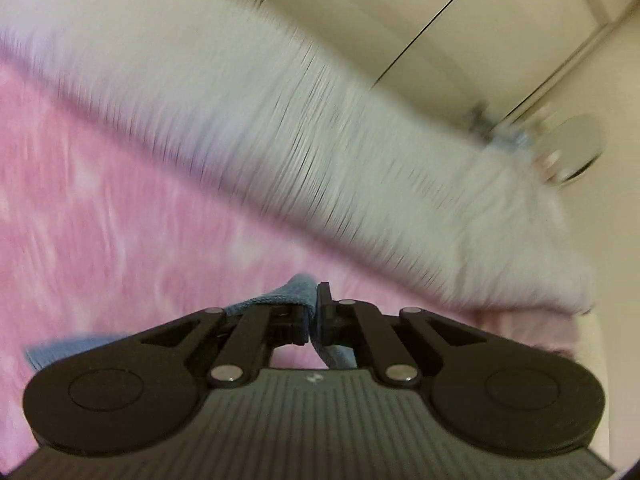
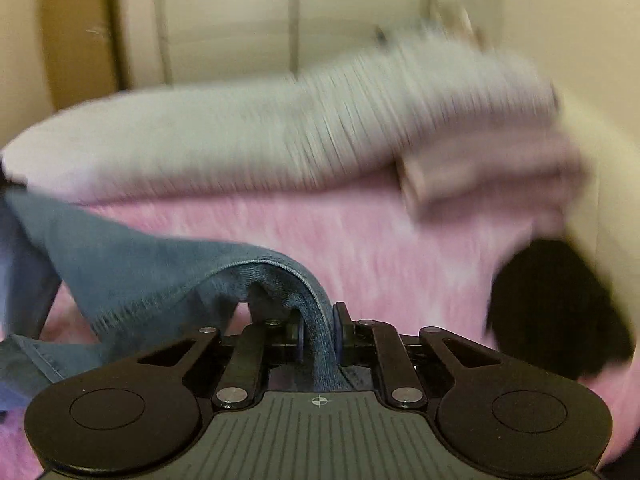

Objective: Fold clothes

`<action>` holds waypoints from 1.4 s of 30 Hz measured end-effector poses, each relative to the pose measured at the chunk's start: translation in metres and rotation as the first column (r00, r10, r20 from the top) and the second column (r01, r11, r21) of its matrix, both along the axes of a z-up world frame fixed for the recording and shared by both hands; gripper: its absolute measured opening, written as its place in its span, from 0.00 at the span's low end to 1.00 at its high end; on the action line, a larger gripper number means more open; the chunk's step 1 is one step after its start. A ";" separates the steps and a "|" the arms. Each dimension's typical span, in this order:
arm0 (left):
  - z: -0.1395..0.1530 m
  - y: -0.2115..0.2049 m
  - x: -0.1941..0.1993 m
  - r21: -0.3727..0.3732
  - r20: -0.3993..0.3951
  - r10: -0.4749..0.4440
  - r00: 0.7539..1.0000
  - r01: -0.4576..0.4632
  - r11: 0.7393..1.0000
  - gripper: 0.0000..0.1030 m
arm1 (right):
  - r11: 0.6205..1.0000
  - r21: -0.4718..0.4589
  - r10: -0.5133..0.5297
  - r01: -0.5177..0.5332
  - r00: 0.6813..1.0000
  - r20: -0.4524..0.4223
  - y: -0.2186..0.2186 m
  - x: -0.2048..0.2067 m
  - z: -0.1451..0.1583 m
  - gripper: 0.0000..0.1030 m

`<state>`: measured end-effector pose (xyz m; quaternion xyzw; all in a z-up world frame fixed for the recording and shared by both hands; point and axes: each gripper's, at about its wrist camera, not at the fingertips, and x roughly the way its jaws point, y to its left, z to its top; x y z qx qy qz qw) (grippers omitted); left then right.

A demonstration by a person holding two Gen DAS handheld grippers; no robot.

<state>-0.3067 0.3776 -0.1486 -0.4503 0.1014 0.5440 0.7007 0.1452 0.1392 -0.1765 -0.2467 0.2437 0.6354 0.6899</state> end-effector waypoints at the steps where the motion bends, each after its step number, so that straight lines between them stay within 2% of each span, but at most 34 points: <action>1: 0.019 -0.016 -0.010 0.047 0.009 0.004 1.000 -0.004 0.999 0.01 | 0.998 0.046 0.034 -0.036 0.999 0.041 -0.008 -0.009 0.010 0.12; 2: 0.038 -0.031 -0.020 0.093 0.018 0.007 1.000 -0.008 0.996 0.01 | 0.993 0.089 0.067 -0.074 0.994 0.084 -0.017 -0.017 0.020 0.12; 3: 0.039 -0.050 -0.029 0.080 0.006 0.018 1.000 -0.019 0.997 0.01 | 0.988 0.079 0.117 -0.129 0.983 0.139 -0.027 -0.027 0.024 0.13; 5: 0.014 -0.094 -0.045 -0.042 -0.054 0.050 0.997 -0.052 0.998 0.02 | 0.971 0.048 0.216 -0.234 0.945 0.246 -0.046 -0.045 0.031 0.15; 6: 0.002 -0.117 -0.053 -0.101 -0.085 0.063 0.994 -0.071 0.992 0.03 | 0.965 -0.042 0.263 -0.260 0.933 0.246 -0.056 -0.050 0.023 0.20; 8: -0.023 -0.161 -0.070 -0.218 -0.149 0.083 0.985 -0.114 0.969 0.09 | 0.927 -0.218 0.352 -0.305 0.907 0.231 -0.077 -0.059 0.007 0.26; 10: -0.048 -0.205 -0.086 -0.328 -0.214 0.094 0.972 -0.162 0.931 0.12 | 0.889 -0.354 0.359 -0.290 0.922 0.146 -0.105 -0.059 -0.017 0.31; 12: -0.073 -0.249 -0.103 -0.429 -0.279 0.097 0.955 -0.215 0.877 0.12 | 0.833 -0.482 0.336 -0.271 0.940 0.053 -0.133 -0.059 -0.039 0.35; 14: -0.094 -0.286 -0.116 -0.499 -0.342 0.097 0.935 -0.269 0.824 0.11 | 0.815 -0.523 0.307 -0.249 0.951 0.025 -0.147 -0.063 -0.048 0.36; 16: -0.105 -0.305 -0.122 -0.509 -0.399 0.109 0.910 -0.319 0.799 0.11 | 0.805 -0.552 0.265 -0.219 0.964 0.005 -0.156 -0.067 -0.055 0.38; 17: -0.106 -0.309 -0.122 -0.506 -0.419 0.106 0.902 -0.329 0.797 0.11 | 0.807 -0.555 0.247 -0.200 0.969 0.010 -0.154 -0.068 -0.057 0.38; 20: -0.092 -0.309 -0.117 -0.459 -0.446 0.086 0.891 -0.310 0.832 0.15 | 0.811 -0.555 0.233 -0.185 0.972 0.015 -0.143 -0.072 -0.058 0.40; 22: -0.082 -0.309 -0.116 -0.420 -0.442 0.092 0.892 -0.296 0.858 0.18 | 0.813 -0.543 0.252 -0.209 0.968 0.003 -0.138 -0.076 -0.056 0.42; 23: -0.077 -0.305 -0.115 -0.405 -0.434 0.099 0.896 -0.292 0.866 0.22 | 0.814 -0.535 0.263 -0.224 0.965 -0.005 -0.136 -0.077 -0.055 0.43; 25: -0.073 -0.300 -0.114 -0.388 -0.415 0.119 0.902 -0.293 0.874 0.26 | 0.814 -0.525 0.282 -0.247 0.959 -0.014 -0.132 -0.078 -0.053 0.44; 30: -0.072 -0.295 -0.103 -0.392 -0.364 0.143 0.920 -0.290 0.873 0.29 | 0.799 -0.530 0.318 -0.283 0.948 -0.027 -0.115 -0.077 -0.060 0.46; 37: -0.084 -0.286 -0.090 -0.441 -0.346 0.137 0.928 -0.290 0.849 0.29 | 0.790 -0.550 0.322 -0.269 0.947 -0.002 -0.084 -0.063 -0.068 0.47; 42: -0.089 -0.267 -0.081 -0.451 -0.341 0.124 0.932 -0.278 0.848 0.29 | 0.816 -0.513 0.292 -0.266 0.956 -0.031 -0.054 -0.051 -0.066 0.47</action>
